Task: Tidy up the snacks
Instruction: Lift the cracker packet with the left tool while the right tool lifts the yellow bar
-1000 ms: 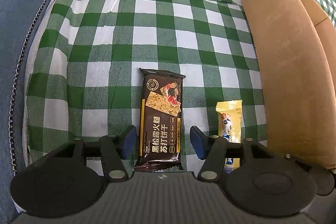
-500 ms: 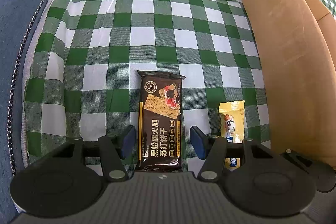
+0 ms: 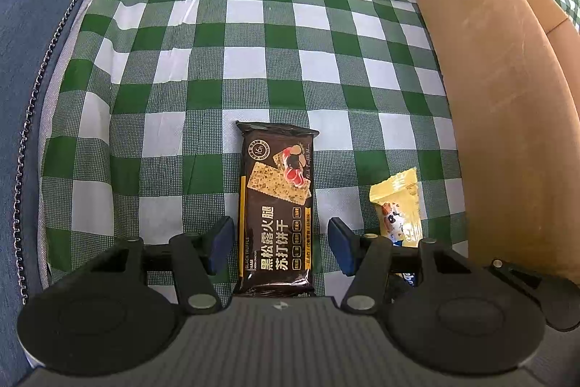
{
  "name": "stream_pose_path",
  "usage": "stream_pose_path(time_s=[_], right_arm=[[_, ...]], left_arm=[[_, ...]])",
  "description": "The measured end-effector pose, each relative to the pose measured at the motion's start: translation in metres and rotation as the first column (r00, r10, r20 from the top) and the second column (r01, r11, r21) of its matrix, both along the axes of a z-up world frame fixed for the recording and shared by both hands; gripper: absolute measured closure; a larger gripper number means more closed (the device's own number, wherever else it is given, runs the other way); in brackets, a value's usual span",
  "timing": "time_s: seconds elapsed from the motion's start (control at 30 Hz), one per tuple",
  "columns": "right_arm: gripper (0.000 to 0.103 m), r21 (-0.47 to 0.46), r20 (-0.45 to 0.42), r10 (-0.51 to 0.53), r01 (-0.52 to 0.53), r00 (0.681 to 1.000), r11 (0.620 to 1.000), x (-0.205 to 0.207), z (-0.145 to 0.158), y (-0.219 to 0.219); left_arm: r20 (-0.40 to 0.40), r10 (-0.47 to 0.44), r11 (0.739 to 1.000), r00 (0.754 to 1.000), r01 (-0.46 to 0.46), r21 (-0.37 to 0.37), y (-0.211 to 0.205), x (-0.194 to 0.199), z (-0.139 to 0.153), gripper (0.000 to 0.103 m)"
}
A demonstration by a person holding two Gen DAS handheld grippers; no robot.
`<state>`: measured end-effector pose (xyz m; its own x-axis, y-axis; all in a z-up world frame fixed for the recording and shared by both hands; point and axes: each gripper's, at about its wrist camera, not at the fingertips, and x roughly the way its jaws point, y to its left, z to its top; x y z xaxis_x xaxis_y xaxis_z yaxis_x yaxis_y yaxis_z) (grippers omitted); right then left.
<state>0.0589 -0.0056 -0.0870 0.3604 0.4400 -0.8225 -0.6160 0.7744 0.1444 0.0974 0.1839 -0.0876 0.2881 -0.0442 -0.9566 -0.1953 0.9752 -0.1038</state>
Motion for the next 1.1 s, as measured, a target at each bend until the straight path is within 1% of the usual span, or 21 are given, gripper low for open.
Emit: stream_pose_path(time_s=[0.13, 0.17, 0.2, 0.27, 0.37, 0.5, 0.57, 0.67, 0.73, 0.8, 0.93, 1.1], right_arm=[[0.087, 0.015, 0.017, -0.004, 0.004, 1.0, 1.0, -0.001, 0.005, -0.001], [0.087, 0.019, 0.023, -0.006, 0.006, 1.0, 1.0, -0.002, 0.006, -0.001], [0.087, 0.023, 0.028, -0.008, 0.007, 1.0, 1.0, -0.002, 0.007, -0.001], [0.087, 0.03, 0.037, -0.01, 0.009, 0.999, 0.999, -0.003, 0.01, -0.002], [0.087, 0.037, 0.049, -0.014, 0.012, 0.999, 0.999, -0.004, 0.013, -0.003], [0.088, 0.059, 0.072, -0.017, 0.012, 0.997, 0.998, -0.007, 0.022, -0.005], [0.088, 0.081, 0.087, -0.019, 0.011, 0.996, 0.997, -0.009, 0.031, -0.006], [0.088, 0.112, 0.113, -0.007, -0.006, 0.994, 0.994, -0.014, 0.05, -0.011], [0.088, 0.138, 0.139, -0.017, -0.003, 0.99, 0.99, -0.014, 0.069, -0.018], [0.088, 0.182, 0.147, -0.037, 0.009, 0.988, 0.983, -0.012, 0.089, -0.029], [0.088, 0.23, 0.228, -0.051, -0.003, 0.972, 0.973, -0.01, 0.127, -0.056], [0.088, 0.265, 0.349, -0.09, -0.006, 0.933, 0.964, -0.008, 0.15, -0.095]], left_arm=[[0.0, 0.002, 1.0, 1.0, -0.002, 0.0, 0.0, 0.0, 0.0, 0.042], [0.0, 0.002, 1.0, 1.0, -0.002, 0.003, 0.0, 0.0, 0.0, 0.045], [0.001, 0.003, 1.0, 1.0, -0.003, 0.007, 0.001, -0.001, 0.001, 0.053], [0.005, 0.01, 1.0, 1.0, -0.01, 0.006, 0.003, -0.001, 0.002, 0.061], [0.029, 0.024, 1.0, 0.999, -0.024, -0.005, 0.005, -0.003, 0.007, 0.061], [0.108, 0.056, 0.998, 0.993, -0.052, -0.038, 0.01, -0.01, 0.024, 0.062], [0.167, 0.083, 0.996, 0.982, -0.075, -0.055, 0.014, -0.016, 0.035, 0.062], [0.251, 0.139, 0.988, 0.958, -0.118, -0.099, 0.023, -0.026, 0.052, 0.068], [0.301, 0.175, 0.982, 0.937, -0.143, -0.126, 0.028, -0.032, 0.063, 0.068], [0.344, 0.198, 0.977, 0.918, -0.158, -0.141, 0.029, -0.037, 0.071, 0.069], [0.382, 0.226, 0.97, 0.896, -0.17, -0.175, 0.029, -0.042, 0.08, 0.071], [0.423, 0.242, 0.964, 0.873, -0.166, -0.209, 0.025, -0.041, 0.086, 0.073]])
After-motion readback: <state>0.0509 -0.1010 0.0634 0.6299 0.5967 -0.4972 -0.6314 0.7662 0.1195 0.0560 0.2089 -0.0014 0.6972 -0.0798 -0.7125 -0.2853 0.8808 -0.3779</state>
